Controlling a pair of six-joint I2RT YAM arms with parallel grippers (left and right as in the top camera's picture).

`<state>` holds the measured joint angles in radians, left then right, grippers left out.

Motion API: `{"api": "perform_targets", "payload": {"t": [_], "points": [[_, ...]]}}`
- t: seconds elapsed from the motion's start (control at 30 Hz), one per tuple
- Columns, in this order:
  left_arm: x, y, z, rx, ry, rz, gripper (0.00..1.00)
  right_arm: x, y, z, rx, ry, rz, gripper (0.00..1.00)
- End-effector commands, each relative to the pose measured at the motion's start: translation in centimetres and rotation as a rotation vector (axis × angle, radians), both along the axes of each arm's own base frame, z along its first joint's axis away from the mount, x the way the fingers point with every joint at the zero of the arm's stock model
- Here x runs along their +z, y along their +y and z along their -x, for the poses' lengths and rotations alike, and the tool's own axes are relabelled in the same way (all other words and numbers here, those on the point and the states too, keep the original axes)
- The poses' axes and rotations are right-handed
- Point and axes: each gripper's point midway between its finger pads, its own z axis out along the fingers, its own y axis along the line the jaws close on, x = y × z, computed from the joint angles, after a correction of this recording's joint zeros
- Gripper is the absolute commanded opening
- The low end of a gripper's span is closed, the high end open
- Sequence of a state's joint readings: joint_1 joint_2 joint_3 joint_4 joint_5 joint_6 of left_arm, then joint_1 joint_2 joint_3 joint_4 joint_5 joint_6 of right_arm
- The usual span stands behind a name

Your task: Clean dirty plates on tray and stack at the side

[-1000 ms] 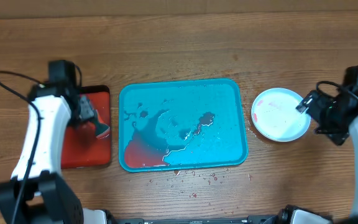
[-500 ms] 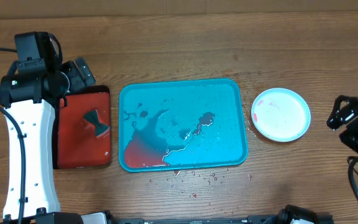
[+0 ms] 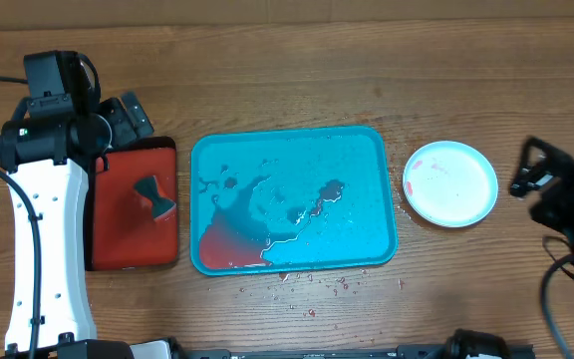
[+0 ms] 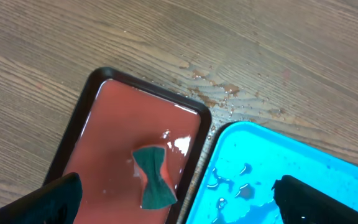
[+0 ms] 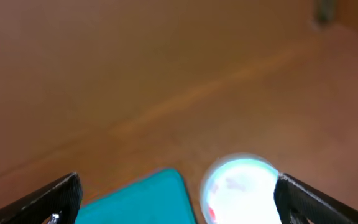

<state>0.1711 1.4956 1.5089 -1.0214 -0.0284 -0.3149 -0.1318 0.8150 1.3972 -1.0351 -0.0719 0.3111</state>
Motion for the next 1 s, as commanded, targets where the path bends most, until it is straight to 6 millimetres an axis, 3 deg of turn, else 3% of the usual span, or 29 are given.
{"api": "perform_targets", "payload": {"t": [0.0,0.13,0.43,0.67,0.8,0.97], "points": [[-0.2,0.0,-0.1,0.005,0.002,0.013,1.00,-2.1,2.2,-0.4,0.109,-0.088,0.067,1.00],[-0.2,0.0,-0.1,0.005,0.002,0.013,1.00,-5.4,3.2,-1.2,0.144,-0.230,0.070,1.00],[-0.2,0.0,-0.1,0.005,0.001,0.013,1.00,-15.7,4.4,-0.5,0.184,-0.400,0.067,1.00],[-0.2,0.0,-0.1,0.005,0.002,0.013,1.00,-19.8,4.7,-0.6,0.194,-0.460,0.065,1.00],[-0.2,0.0,-0.1,0.005,0.001,0.013,1.00,-22.2,4.8,-0.8,0.203,-0.394,0.054,1.00],[-0.2,0.0,-0.1,0.005,0.002,0.013,1.00,-22.4,4.8,-0.8,0.202,-0.384,0.055,1.00]]}}
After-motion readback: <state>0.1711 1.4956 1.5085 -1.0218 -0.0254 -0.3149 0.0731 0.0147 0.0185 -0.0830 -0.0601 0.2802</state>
